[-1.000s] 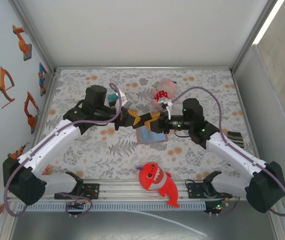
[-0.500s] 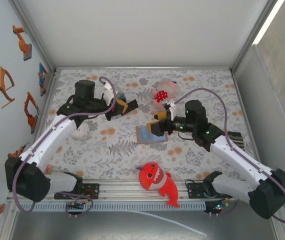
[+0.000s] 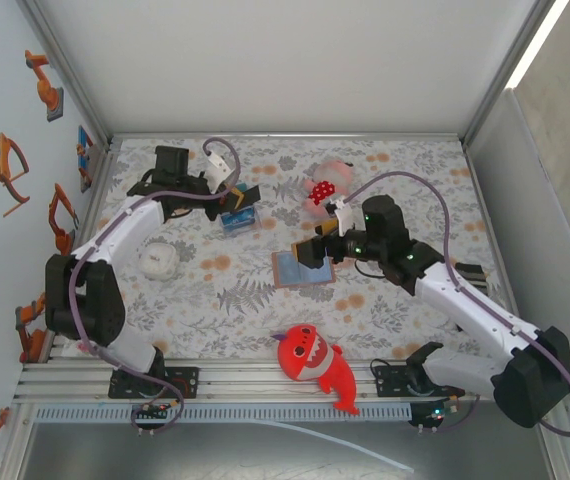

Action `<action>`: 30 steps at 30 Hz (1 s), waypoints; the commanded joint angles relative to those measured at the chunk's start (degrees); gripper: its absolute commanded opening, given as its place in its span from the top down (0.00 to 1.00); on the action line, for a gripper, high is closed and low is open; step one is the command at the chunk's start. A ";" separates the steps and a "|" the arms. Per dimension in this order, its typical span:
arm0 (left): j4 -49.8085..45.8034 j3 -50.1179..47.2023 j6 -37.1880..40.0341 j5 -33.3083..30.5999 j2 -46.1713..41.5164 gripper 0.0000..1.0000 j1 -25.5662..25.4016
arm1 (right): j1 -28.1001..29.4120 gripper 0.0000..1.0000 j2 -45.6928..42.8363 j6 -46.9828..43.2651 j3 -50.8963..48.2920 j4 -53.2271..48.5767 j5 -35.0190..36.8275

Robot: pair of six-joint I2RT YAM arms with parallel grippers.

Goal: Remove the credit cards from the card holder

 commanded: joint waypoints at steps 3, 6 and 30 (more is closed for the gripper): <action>1.20 3.72 7.66 0.85 4.57 1.00 1.55 | 0.13 0.01 0.13 -0.46 1.61 -1.52 4.52; 2.37 4.10 9.36 0.94 6.54 1.00 2.16 | 0.13 0.01 0.42 -0.45 1.69 -2.11 6.20; -0.77 10.23 14.61 2.49 17.39 1.00 5.51 | 0.13 0.01 2.28 -0.16 3.27 -3.41 8.53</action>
